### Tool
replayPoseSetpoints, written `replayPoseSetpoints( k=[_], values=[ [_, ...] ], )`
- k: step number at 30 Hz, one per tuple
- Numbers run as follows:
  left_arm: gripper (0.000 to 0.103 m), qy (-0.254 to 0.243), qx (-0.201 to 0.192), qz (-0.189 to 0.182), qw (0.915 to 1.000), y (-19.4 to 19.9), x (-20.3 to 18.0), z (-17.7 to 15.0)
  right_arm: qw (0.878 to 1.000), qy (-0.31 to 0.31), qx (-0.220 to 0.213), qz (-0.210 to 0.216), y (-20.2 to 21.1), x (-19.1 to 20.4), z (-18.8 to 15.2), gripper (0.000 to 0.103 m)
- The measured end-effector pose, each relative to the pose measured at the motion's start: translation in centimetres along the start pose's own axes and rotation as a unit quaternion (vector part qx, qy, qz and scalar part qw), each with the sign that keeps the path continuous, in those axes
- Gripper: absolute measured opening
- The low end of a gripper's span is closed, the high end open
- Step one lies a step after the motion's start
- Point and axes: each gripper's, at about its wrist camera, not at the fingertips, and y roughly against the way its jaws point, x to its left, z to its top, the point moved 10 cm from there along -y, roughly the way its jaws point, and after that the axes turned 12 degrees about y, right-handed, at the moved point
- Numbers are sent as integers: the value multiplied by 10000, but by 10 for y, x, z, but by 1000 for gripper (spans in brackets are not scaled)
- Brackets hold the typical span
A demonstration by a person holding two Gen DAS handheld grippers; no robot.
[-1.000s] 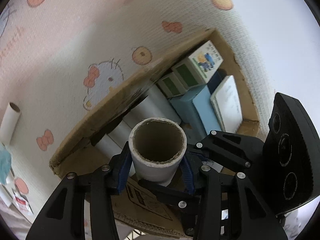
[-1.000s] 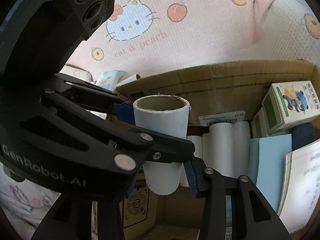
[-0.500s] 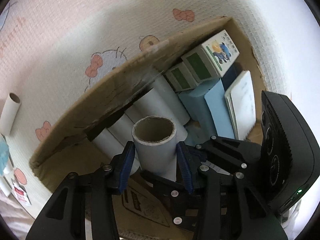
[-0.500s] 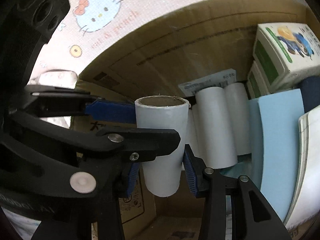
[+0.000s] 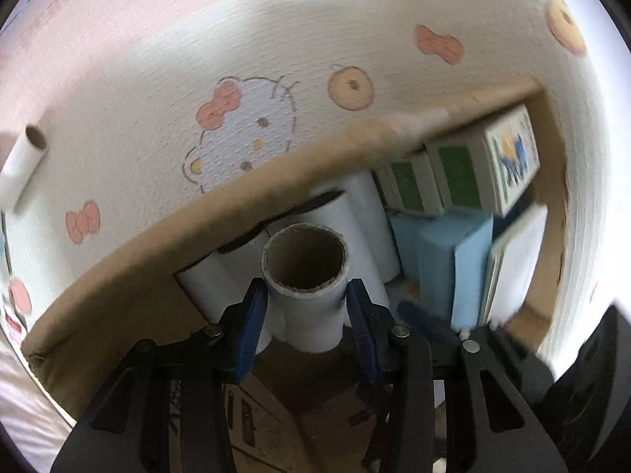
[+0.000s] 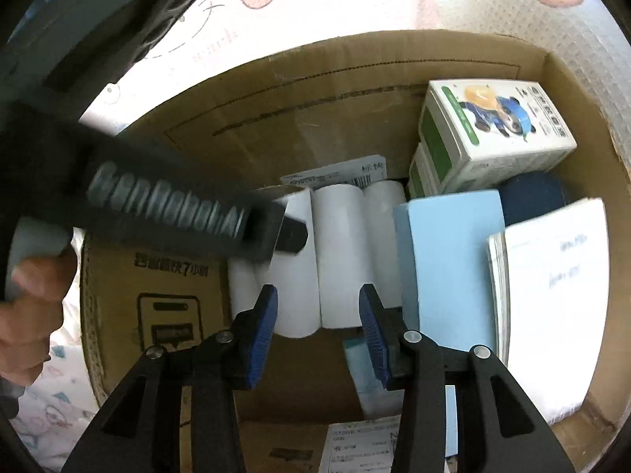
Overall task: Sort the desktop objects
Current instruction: 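Lower the tube upright into the box and open both grippers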
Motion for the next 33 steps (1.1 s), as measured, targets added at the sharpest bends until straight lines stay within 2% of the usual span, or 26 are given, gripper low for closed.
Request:
replayPoseSetpoints(
  k=[5, 8, 9, 10, 14, 15, 17, 20, 25, 27, 28, 30, 33],
  values=[
    [46, 124, -3, 44, 9999, -13, -3, -7, 9998, -7, 127, 165, -3, 6, -14, 40],
    [46, 434, -10, 69, 9990, -14, 1, -5, 9992, -90, 332, 191, -5, 5, -21, 38],
    [46, 567, -81, 86, 9983, -14, 3, -2, 9988, -116, 354, 310, -5, 7, -22, 33],
    [46, 659, -124, 102, 9977, -14, 9, -3, 9982, -120, 405, 428, -5, 9, -23, 32],
    [46, 890, -217, 107, 9957, -15, 14, 1, 9923, -484, 547, 999, -7, 14, -28, 32],
    [46, 967, -215, 75, 9950, -14, 16, 2, 9881, -758, 576, 1208, -9, 13, -30, 32],
    [46, 1136, -139, 15, 9934, -19, 16, 6, 9843, -998, 605, 1321, -13, 10, -34, 32],
    [46, 1230, -37, -59, 9924, -16, 16, 6, 9851, -1045, 676, 1189, -16, 4, -41, 28],
    [46, 959, 93, 70, 9953, -13, 13, -3, 9861, -1026, 637, 1144, -8, 4, -54, 27],
    [37, 828, 60, 413, 9957, -8, 16, -8, 9873, -1000, 602, 1075, -5, 3, -59, 25],
    [35, 837, 11, 463, 9954, -5, 18, -9, 9882, -987, 569, 1020, -4, 3, -62, 25],
    [32, 817, -59, 476, 9955, -3, 18, -9, 9893, -959, 561, 944, -1, 3, -68, 25],
    [32, 704, 220, 429, 9963, -11, 16, -13, 9892, -967, 559, 948, 3, 3, -76, 25]
  ],
)
